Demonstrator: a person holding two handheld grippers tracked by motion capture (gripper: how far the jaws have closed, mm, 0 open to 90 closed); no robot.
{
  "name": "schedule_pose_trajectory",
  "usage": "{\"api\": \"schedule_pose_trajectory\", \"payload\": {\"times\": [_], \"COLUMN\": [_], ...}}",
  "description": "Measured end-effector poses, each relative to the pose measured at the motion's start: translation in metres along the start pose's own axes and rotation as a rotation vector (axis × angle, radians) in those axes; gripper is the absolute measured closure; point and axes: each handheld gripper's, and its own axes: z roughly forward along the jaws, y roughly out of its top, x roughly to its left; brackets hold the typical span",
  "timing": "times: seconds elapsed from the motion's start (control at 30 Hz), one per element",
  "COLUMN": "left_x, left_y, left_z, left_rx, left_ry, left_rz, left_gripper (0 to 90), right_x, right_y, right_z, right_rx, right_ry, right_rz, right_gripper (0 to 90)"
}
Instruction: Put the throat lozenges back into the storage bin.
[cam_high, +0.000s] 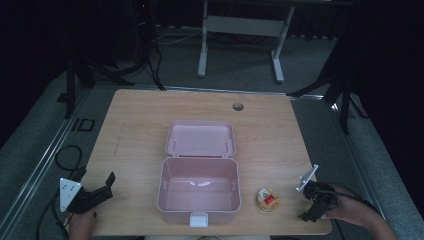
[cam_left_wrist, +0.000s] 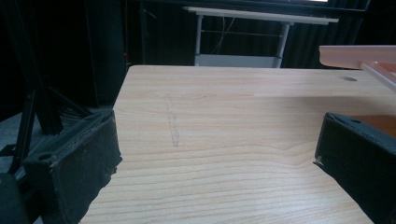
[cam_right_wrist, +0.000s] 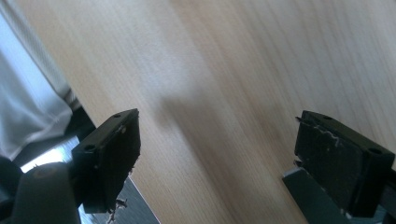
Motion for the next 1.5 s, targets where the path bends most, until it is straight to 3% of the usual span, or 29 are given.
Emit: {"api": "schedule_pose_trajectory", "payload": {"times": [0.1, 0.37, 0.7, 1.33, 1.5], "left_x": [0.0, 0.0, 0.0, 0.0, 0.0], "left_y": [0.0, 0.0, 0.0, 0.0, 0.0], "left_z": [0.0, 0.0, 0.0, 0.0, 0.0], "left_rx": [-0.001, 0.001, 0.0, -0.001, -0.003], "left_ry": [0.0, -0.002, -0.005, -0.006, -0.007], "left_rz": [0.0, 0.002, 0.0, 0.0, -0.002], "left_gripper": [0.3, 0.3, 0.3, 0.3, 0.3], "right_x": [0.003, 0.01, 0.019, 0.034, 0.037], "right_y": [0.007, 0.028, 0.057, 0.107, 0.118], "right_z": [0.0, 0.002, 0.005, 0.009, 0.016], "right_rx": [0.014, 0.117, 0.188, 0.206, 0.221], "right_ry": [-0.001, -0.009, -0.002, -0.009, -0.036], "right_rz": [-0.041, -0.127, -0.228, -0.356, -0.395], "right_gripper": [14.7, 15.9, 15.9, 15.7, 15.5]}}
